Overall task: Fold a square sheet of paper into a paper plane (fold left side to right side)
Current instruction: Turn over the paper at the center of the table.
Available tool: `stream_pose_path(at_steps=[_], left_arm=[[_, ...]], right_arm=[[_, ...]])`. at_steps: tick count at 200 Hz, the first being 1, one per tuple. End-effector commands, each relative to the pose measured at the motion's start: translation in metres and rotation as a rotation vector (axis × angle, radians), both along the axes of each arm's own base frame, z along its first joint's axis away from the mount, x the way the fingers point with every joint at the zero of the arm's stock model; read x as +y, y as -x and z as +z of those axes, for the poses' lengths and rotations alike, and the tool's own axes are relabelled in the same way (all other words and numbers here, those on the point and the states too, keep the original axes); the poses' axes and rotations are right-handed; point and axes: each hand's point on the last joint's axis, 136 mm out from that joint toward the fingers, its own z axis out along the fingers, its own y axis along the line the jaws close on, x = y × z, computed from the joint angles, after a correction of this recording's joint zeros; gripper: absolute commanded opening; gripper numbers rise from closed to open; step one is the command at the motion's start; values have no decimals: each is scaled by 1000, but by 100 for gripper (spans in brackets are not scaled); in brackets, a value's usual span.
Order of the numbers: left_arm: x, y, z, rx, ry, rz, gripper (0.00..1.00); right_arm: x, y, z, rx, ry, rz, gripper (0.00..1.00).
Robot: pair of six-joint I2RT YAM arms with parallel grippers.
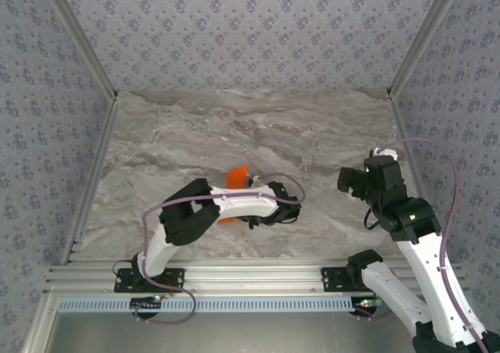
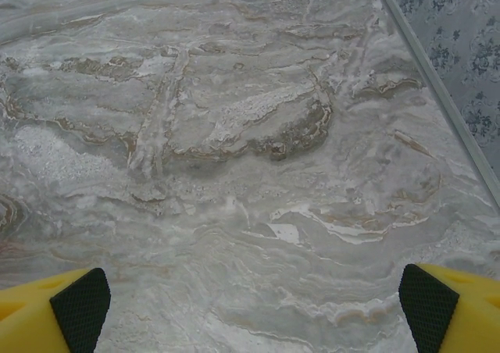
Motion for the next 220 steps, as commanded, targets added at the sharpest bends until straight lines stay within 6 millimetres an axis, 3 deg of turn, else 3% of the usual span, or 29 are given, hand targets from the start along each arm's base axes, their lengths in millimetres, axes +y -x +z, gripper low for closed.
stream_pose_path(at_steps=[1,55,113,126,160,187,220], left_arm=[[-15,-3,-8,65,-1,-22,0],[-57,-14,-22,151,107,-75,16],[-111,-21,-11,272,407,-112,49],[-124,-22,0,292,501,-130,55],[-155,-20,54,293,801,-238,67],[-139,-23,82,269,996,-232,71],[-82,-36,75,245,1143,-115,71]], right_arm=[[-5,8,0,24,16,-8,100],[3,7,-10,53,-9,23,100],[13,4,-20,107,-31,65,100],[15,2,-23,118,-37,73,100],[32,-6,-27,125,-97,127,100],[56,-14,-28,103,-199,201,100],[95,-25,-34,67,-351,338,100]])
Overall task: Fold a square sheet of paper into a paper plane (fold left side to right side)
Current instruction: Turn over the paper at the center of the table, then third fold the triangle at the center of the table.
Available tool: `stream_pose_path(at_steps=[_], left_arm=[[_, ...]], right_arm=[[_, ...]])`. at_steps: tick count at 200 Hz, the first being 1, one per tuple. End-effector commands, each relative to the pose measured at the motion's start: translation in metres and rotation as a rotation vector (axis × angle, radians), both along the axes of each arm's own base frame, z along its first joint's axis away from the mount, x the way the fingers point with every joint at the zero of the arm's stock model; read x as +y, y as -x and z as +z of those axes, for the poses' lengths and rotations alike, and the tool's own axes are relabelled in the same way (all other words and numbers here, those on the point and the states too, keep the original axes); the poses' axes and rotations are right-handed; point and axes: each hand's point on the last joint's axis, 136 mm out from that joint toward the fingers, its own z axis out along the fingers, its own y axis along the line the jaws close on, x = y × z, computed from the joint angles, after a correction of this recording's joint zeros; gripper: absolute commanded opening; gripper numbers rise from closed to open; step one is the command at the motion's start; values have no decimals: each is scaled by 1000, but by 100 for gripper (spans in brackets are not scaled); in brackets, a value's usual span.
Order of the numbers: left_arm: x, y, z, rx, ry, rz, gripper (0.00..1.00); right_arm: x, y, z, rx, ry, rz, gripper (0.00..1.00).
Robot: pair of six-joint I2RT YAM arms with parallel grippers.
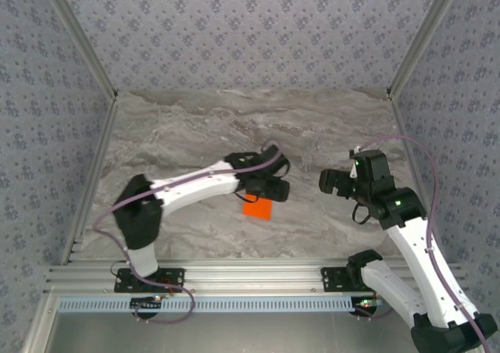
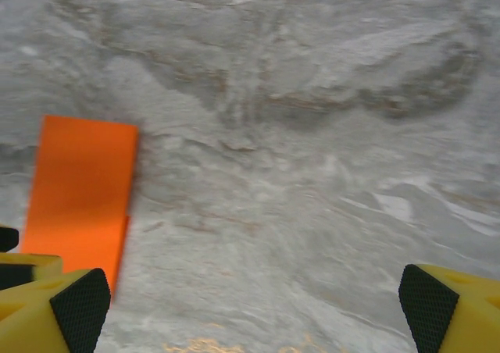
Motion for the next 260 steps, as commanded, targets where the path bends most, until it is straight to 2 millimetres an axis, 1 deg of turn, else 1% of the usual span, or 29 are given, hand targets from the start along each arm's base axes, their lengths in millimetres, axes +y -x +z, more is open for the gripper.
stream_pose_path(at_steps=[1,10,21,28,42,56,84,109,132,146,170,188,210,230,260], left_arm=[[19,-12,-1,41,151,58,71],[34,-16,-6,49,179,87,71],[47,-21,-10,65,220,116,71],[51,-23,-13,76,246,124,71],[62,-29,-18,91,270,145,71],[67,-34,-26,106,273,153,71],[62,-42,-43,159,325,155,71],[50,-46,-51,193,365,142,69],[46,-48,-57,208,377,149,65],[46,-48,-60,216,377,158,58],[46,-47,-61,231,386,173,37],[48,-45,-63,241,385,188,26],[50,-43,-64,247,385,201,20],[51,-40,-64,252,388,208,14],[50,-37,-62,252,391,207,7]], right_arm=[[36,-9,2,-38,-162,109,100],[45,-11,-2,-41,-189,133,100],[57,-11,-9,-38,-214,169,100],[66,-13,-11,-51,-218,193,100],[79,-10,-24,-37,-195,231,100],[91,-8,-35,-25,-154,264,100],[114,-3,-50,-7,-130,333,100],[134,4,-59,-7,-117,408,100],[149,15,-70,-24,-71,489,100],[159,24,-73,-60,-47,545,100],[176,36,-82,-136,27,637,100],[185,45,-93,-196,140,704,100],[197,52,-104,-271,291,778,100],[208,59,-114,-333,391,840,100],[220,60,-130,-370,524,903,100]])
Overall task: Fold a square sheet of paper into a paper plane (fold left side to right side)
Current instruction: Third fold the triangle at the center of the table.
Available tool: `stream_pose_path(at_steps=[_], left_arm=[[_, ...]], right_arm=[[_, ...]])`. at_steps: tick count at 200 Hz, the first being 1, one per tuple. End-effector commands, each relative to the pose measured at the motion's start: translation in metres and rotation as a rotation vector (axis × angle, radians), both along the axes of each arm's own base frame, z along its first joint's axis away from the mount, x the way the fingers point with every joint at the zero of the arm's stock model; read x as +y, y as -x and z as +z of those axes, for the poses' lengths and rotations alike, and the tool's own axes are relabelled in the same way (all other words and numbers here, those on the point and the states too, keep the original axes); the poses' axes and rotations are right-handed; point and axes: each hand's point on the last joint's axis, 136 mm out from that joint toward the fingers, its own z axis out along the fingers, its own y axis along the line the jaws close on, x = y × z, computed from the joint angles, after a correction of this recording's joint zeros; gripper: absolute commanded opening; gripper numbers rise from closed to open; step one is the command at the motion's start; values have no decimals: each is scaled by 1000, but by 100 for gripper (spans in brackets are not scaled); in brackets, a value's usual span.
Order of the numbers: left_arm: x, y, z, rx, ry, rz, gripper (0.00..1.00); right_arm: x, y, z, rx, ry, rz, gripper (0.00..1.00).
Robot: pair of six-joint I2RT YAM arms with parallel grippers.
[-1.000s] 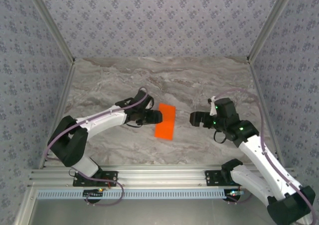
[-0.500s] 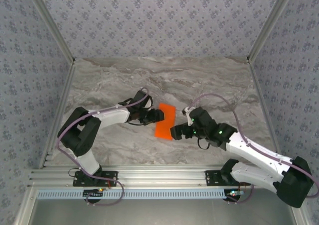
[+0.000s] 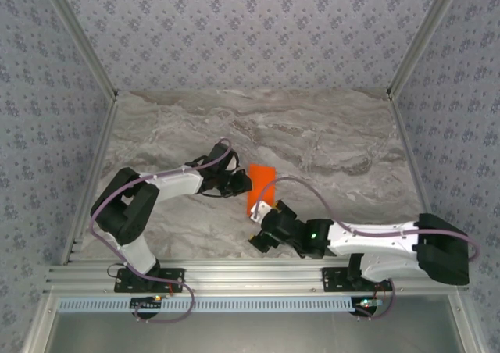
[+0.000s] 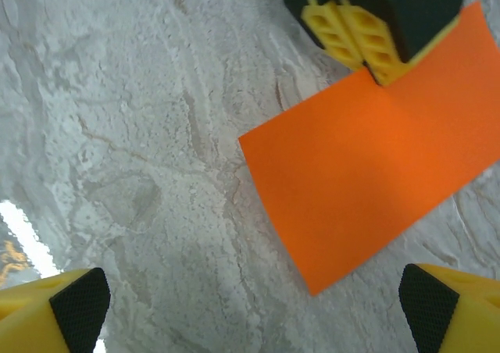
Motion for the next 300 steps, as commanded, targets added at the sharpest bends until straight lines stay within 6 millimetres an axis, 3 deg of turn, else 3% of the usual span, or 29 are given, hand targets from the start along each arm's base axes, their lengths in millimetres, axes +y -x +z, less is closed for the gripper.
stream_pose_path(at_steps=[1,45,78,134,212,248,288,300], left_arm=[[-4,3,11,-16,30,-6,6],[-6,5,13,-16,30,-13,1],[-6,8,14,-16,28,-19,0],[-3,9,14,-18,18,-19,0],[-1,9,9,-22,-12,-27,0],[10,10,14,-47,-49,-38,15],[43,8,39,-119,-77,-18,51],[50,7,48,-143,-77,-17,55]], right_arm=[[5,-14,0,-156,85,15,100],[17,-27,-7,-227,167,19,100],[25,-36,-6,-246,170,10,90],[34,-50,-1,-244,151,2,55],[33,-33,-11,-102,101,73,0],[27,-25,-15,16,47,84,0],[21,-19,-23,126,-13,85,0],[22,-18,-23,147,-27,97,0]])
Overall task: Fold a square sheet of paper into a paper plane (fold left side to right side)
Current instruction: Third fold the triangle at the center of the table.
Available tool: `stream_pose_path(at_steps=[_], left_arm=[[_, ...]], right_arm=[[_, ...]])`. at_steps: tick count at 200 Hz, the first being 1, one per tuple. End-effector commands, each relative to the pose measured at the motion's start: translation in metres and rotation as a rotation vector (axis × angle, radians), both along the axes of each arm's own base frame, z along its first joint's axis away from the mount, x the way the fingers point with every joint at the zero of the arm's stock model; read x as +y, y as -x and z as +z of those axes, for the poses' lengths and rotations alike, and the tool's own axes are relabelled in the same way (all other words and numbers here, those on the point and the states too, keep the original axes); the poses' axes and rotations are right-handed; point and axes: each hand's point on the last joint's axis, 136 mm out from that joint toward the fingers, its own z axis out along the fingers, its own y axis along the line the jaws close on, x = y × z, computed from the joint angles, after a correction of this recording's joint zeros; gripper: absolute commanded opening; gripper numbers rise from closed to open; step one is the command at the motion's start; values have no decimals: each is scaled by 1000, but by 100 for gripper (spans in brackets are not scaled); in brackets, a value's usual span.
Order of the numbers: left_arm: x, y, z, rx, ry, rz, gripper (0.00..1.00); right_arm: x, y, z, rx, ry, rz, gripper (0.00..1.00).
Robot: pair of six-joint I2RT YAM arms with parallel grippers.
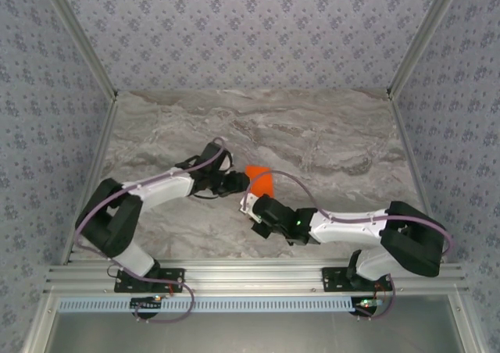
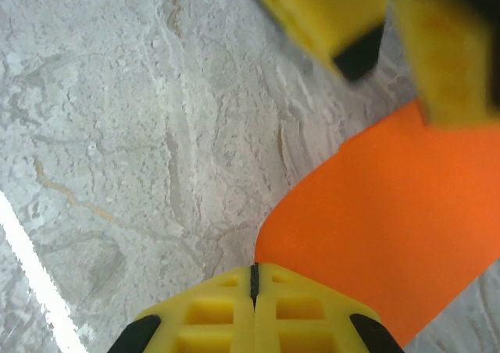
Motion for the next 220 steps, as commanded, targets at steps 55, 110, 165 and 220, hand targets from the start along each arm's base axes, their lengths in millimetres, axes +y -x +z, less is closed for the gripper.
stream_pose_path(at_steps=[55,110,165,220], left_arm=[[-17,-13,34,-76,66,-126,26],[-67,-32,6,-25,50,-247,17],[-80,-40,-42,43,-13,-260,13],[-74,-32,-76,90,-77,-268,11]], right_arm=[[-1,10,-5,163,-88,10,0],[-5,3,-6,212,-124,-27,0],[-7,1,-6,300,-199,-46,0],[-17,-10,-1,437,-304,-80,0]])
